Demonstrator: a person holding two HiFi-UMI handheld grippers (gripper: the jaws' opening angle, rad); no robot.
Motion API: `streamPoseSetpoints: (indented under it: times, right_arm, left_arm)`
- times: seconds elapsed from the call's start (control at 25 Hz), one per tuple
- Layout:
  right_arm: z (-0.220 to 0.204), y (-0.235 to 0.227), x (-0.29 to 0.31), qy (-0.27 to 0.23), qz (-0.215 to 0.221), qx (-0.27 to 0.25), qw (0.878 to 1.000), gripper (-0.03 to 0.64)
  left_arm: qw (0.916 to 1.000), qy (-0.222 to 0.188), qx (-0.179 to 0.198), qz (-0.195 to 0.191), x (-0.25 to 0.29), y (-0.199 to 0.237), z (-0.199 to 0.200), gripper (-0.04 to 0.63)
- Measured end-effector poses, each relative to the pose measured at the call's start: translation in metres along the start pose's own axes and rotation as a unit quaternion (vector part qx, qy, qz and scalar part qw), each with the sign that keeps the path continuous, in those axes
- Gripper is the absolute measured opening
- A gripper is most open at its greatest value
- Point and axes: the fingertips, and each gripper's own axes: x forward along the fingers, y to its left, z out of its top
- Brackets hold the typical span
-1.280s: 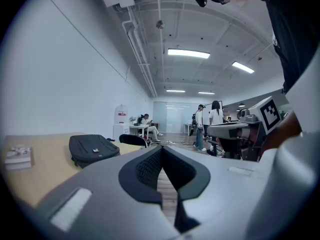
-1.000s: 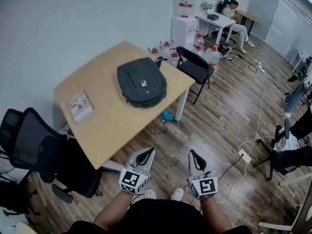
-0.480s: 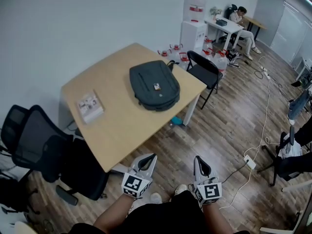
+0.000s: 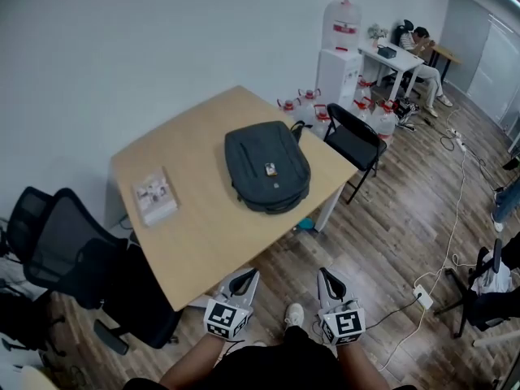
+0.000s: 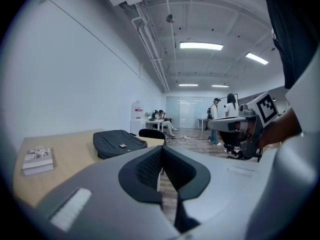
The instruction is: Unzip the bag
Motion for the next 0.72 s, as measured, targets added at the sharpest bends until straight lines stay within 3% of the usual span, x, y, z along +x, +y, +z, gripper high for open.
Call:
streamPoseSetpoints:
  times: [0.4,0.72]
  right_arm:
    - [0.013,-0.071,0.069,-0.011,0.042,-0.009,0.999,0.003]
    - [0.007,-0.101,0.101,0.002,0.087,-0.014,0.996,0.003]
  left_arm:
    - [0.9988,0.003,0.004,0.049,0.081,0.036,0.022,0.018]
    - [0.9949,0.010,-0.011,0.099,0.104,0.049,0.022,0.018]
